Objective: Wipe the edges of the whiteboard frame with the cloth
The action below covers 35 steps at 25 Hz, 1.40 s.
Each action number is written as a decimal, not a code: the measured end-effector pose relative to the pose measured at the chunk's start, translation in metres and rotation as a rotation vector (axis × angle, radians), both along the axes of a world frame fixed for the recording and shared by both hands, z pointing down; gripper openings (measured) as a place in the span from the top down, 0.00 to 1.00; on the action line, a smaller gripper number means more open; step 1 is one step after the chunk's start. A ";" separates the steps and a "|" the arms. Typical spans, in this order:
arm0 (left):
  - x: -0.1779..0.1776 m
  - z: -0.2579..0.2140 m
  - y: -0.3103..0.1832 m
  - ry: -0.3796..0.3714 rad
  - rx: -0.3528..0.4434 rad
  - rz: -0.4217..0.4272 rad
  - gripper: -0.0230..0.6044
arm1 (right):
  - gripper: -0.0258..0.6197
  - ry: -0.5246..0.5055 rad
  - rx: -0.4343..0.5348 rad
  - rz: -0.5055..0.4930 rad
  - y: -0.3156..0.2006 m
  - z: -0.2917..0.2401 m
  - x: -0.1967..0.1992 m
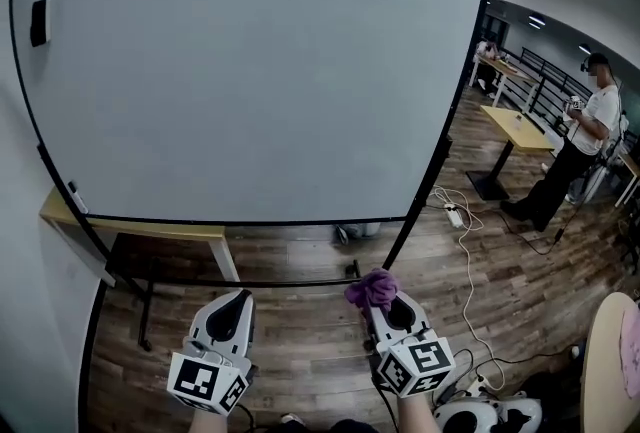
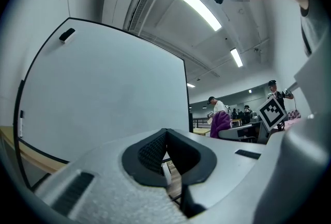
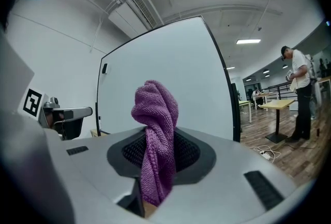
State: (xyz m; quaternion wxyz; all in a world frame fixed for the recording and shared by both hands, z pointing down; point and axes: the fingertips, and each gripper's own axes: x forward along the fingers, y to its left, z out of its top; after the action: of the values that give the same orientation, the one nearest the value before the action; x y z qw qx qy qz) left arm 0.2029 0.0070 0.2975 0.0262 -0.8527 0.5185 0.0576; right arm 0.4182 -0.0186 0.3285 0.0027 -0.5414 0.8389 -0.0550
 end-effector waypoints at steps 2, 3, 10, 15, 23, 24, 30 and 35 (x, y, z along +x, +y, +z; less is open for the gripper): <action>-0.001 -0.004 0.005 0.000 0.011 -0.020 0.94 | 0.81 -0.006 0.016 -0.026 0.002 -0.006 -0.001; 0.000 -0.006 0.008 0.001 0.015 -0.029 0.94 | 0.81 -0.010 0.022 -0.039 0.003 -0.009 -0.001; 0.017 -0.016 0.037 -0.005 0.019 -0.088 0.94 | 0.81 0.009 0.034 -0.121 0.024 -0.019 0.011; 0.030 -0.024 0.068 -0.022 0.032 -0.146 0.94 | 0.80 0.002 0.052 -0.181 0.045 -0.031 0.023; 0.041 -0.031 0.115 -0.019 0.027 -0.242 0.94 | 0.80 0.010 0.056 -0.259 0.079 -0.040 0.042; 0.042 -0.032 0.122 -0.017 0.027 -0.254 0.94 | 0.80 0.012 0.055 -0.267 0.083 -0.040 0.044; 0.047 -0.036 0.156 -0.012 0.041 -0.301 0.94 | 0.80 0.005 0.071 -0.308 0.108 -0.042 0.053; 0.050 -0.037 0.175 -0.015 0.044 -0.321 0.94 | 0.80 -0.002 0.093 -0.336 0.123 -0.048 0.056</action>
State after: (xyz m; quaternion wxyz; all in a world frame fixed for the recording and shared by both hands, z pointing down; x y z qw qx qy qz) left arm 0.2529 0.1820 0.2610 0.0576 -0.7586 0.6465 0.0577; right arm 0.4746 0.1048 0.2808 0.0195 -0.3926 0.9194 -0.0165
